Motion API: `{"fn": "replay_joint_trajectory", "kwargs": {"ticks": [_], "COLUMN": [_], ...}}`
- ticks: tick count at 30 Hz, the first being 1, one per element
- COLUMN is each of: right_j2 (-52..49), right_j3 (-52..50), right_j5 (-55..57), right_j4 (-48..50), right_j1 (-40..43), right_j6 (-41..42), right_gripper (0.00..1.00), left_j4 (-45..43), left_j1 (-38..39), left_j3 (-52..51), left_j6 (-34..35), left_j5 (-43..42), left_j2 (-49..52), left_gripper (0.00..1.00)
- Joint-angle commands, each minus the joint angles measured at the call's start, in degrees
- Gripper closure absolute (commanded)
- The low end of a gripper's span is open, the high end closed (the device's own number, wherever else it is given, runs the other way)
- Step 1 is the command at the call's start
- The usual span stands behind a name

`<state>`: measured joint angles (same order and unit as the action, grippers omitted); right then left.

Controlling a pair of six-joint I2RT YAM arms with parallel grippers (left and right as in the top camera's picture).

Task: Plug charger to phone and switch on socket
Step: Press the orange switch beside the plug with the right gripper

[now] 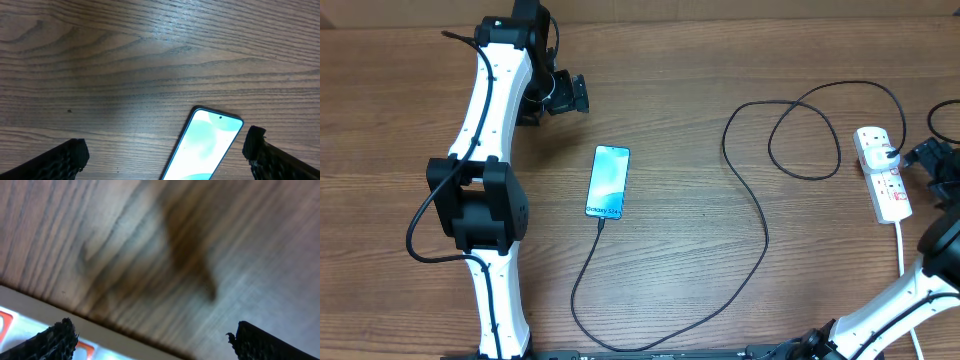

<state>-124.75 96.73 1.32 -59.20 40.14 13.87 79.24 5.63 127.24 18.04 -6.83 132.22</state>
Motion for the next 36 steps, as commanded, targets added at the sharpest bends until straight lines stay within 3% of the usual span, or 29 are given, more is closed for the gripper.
{"fn": "replay_joint_trajectory", "kwargs": {"ticks": [1, 36], "right_j2": [-0.66, -0.66], "right_j3": [-1.18, -3.02], "right_j5": [-4.09, -8.04], "right_j4": [1.11, -4.76], "right_j1": [0.11, 0.09], "right_j6": [-0.96, -2.45], "right_gripper": [0.0, 0.0], "left_j4": [-0.04, -0.04], "left_j1": [0.39, 0.39], "left_j3": [0.46, 0.46], "left_j6": [-0.68, -0.68], "left_j5": [-0.07, -0.07], "left_j2": [-1.16, -1.16], "left_gripper": [0.0, 0.0]}}
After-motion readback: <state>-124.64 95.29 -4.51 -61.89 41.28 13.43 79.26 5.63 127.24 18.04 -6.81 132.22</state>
